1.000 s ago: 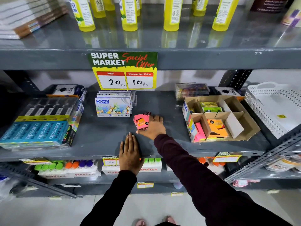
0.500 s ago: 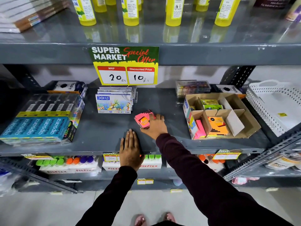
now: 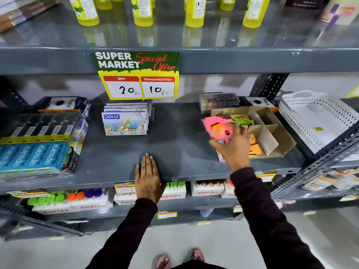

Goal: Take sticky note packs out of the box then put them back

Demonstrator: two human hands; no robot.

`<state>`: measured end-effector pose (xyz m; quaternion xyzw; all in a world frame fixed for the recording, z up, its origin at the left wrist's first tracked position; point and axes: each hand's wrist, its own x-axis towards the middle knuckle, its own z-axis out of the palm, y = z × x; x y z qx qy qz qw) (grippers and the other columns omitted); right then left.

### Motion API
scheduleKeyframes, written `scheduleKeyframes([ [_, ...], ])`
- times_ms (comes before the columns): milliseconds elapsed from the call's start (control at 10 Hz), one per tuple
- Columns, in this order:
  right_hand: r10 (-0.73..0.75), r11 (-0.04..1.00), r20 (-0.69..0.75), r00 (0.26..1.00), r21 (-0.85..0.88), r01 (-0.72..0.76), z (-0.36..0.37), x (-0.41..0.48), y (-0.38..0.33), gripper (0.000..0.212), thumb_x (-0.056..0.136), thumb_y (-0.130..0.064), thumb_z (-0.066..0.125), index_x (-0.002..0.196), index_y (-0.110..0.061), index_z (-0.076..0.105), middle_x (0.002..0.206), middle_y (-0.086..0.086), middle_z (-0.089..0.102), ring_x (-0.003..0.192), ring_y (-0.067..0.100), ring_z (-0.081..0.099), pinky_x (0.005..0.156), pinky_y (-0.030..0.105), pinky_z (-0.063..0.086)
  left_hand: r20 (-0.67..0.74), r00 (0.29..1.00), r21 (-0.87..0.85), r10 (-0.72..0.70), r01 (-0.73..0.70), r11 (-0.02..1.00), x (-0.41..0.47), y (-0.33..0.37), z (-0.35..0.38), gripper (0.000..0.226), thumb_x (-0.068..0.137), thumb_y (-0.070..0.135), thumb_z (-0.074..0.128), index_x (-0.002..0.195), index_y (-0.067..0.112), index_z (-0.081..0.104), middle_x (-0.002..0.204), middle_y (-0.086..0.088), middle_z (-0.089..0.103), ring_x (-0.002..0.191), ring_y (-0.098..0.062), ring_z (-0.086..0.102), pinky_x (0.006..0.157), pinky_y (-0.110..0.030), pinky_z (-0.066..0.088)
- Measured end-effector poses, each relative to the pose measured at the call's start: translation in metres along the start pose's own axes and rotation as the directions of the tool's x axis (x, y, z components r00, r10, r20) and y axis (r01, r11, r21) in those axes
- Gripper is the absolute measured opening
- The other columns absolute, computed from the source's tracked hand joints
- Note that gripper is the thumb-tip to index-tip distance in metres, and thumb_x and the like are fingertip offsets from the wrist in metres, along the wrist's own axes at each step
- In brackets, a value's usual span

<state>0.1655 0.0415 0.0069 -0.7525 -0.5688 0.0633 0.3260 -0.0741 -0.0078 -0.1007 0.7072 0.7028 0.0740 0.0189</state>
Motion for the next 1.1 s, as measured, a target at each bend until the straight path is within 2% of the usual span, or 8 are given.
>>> scheduleKeyframes([
  [100,0.197,0.979,-0.048,0.979,0.059,-0.194,-0.02,0.015,0.045,0.072,0.069,-0.037,0.081,0.121,0.003,0.052,0.119,0.03,0.06,0.117,0.041,0.051,0.096,0.048,0.047,-0.006,1.0,0.038,0.014,-0.013,0.999,0.0,0.0,0.002,0.105,0.063,0.039,0.082,0.139,-0.007,0.027,0.147,-0.027,0.034,0.135,-0.038,0.036,0.11,-0.052,0.031],
  [200,0.271,0.954,-0.045,0.961,0.142,-0.263,-0.019,0.021,0.067,0.067,0.072,-0.032,0.079,0.123,0.002,0.052,0.119,0.028,0.061,0.118,0.04,0.052,0.099,0.049,0.046,-0.001,1.0,0.038,0.016,-0.016,0.999,0.001,-0.001,0.001,0.108,0.06,0.04,0.084,0.139,-0.007,0.028,0.147,-0.027,0.035,0.135,-0.039,0.037,0.11,-0.052,0.032],
  [300,0.283,0.928,0.023,0.959,0.246,-0.28,-0.006,0.024,0.085,0.057,0.082,-0.033,0.073,0.126,-0.002,0.054,0.125,0.023,0.062,0.123,0.037,0.052,0.108,0.048,0.04,0.022,1.0,0.052,0.018,-0.019,0.998,0.0,-0.001,0.001,0.107,0.066,0.044,0.079,0.142,-0.005,0.021,0.151,-0.025,0.028,0.138,-0.037,0.031,0.113,-0.051,0.027],
  [500,0.27,0.955,0.041,0.962,0.115,-0.273,0.012,0.03,0.1,0.041,0.098,-0.023,0.052,0.133,-0.004,0.05,0.137,0.025,0.051,0.134,0.037,0.039,0.112,0.042,0.024,0.015,0.999,0.061,0.03,-0.031,0.998,0.001,-0.004,0.002,0.104,0.075,0.048,0.069,0.144,-0.003,0.012,0.154,-0.024,0.02,0.142,-0.036,0.022,0.116,-0.048,0.02],
  [700,0.328,0.939,0.105,0.939,0.079,-0.336,0.01,0.033,0.096,0.048,0.094,-0.02,0.058,0.137,-0.003,0.045,0.141,0.025,0.047,0.132,0.04,0.042,0.113,0.048,0.034,0.03,0.999,0.121,0.028,-0.031,0.992,0.002,-0.003,0.005,0.107,0.079,0.057,0.06,0.144,-0.003,0.001,0.156,-0.023,0.012,0.144,-0.034,0.013,0.118,-0.047,0.016],
  [900,0.398,0.912,0.122,0.909,0.06,-0.407,0.002,0.029,0.087,0.066,0.095,-0.027,0.056,0.146,0.0,0.026,0.149,0.027,0.035,0.14,0.04,0.032,0.117,0.048,0.028,0.166,0.986,0.144,0.027,-0.051,0.988,0.004,-0.002,-0.01,0.115,0.076,0.063,0.06,0.143,-0.004,-0.005,0.156,-0.024,0.004,0.145,-0.036,0.004,0.119,-0.049,0.014],
  [1000,0.398,0.916,0.133,0.908,-0.01,-0.4,-0.005,0.027,0.079,0.065,0.096,-0.03,0.052,0.145,0.003,0.025,0.148,0.029,0.035,0.139,0.042,0.034,0.116,0.05,0.029,0.245,0.969,0.09,0.035,-0.058,0.994,0.004,0.006,-0.028,0.111,0.076,0.061,0.062,0.144,-0.002,0.001,0.157,-0.023,0.006,0.145,-0.034,0.006,0.118,-0.048,0.013],
  [1100,0.307,0.951,0.111,0.945,-0.004,-0.308,-0.023,0.025,0.055,0.068,0.098,-0.036,0.045,0.145,0.007,0.023,0.145,0.035,0.037,0.137,0.046,0.034,0.114,0.052,0.032,0.183,0.976,-0.014,0.121,-0.12,0.993,0.009,0.029,-0.058,0.084,0.077,0.053,0.065,0.138,0.006,0.031,0.148,-0.017,0.035,0.136,-0.03,0.032,0.11,-0.042,0.031],
])
